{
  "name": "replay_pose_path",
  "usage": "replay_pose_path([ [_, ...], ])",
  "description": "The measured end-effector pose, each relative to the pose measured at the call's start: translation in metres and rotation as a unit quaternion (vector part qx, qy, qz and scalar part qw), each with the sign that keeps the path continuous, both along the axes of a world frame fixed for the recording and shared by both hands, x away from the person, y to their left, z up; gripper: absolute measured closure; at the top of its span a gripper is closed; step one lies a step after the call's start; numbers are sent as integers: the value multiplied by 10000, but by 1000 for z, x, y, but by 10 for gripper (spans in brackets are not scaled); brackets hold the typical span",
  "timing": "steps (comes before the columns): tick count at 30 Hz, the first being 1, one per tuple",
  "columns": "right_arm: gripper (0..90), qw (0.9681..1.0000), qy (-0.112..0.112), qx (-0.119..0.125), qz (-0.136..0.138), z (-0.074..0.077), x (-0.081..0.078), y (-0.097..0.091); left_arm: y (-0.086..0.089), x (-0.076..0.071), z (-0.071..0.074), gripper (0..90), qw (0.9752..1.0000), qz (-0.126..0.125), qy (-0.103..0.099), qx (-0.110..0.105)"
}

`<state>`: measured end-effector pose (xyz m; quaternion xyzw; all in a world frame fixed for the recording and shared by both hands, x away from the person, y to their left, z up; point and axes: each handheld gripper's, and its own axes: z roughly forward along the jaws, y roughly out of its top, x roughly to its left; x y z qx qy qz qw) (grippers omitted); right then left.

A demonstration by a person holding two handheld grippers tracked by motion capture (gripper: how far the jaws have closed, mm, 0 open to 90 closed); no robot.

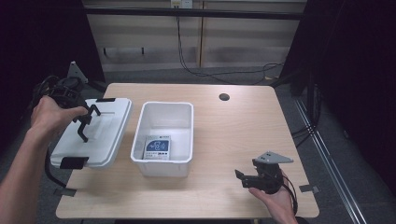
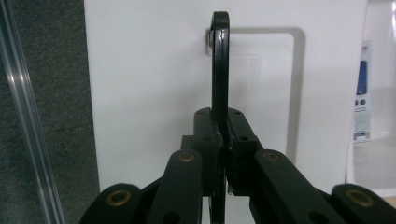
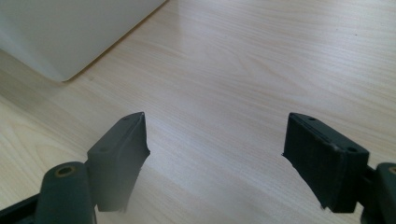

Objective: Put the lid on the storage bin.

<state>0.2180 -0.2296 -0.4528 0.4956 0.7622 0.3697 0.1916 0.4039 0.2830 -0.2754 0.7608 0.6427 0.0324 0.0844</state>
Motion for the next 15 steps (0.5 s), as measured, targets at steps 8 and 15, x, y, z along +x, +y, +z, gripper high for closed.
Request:
replay_pose_path([
  [8, 210, 10000, 8, 11, -47, 0, -1, -1, -15, -2, 17, 850, 9999, -120, -39, 25],
  [15, 211, 10000, -16, 3, -38, 0, -1, -1, -29, -2, 29, 850, 9999, -88, -84, -107],
])
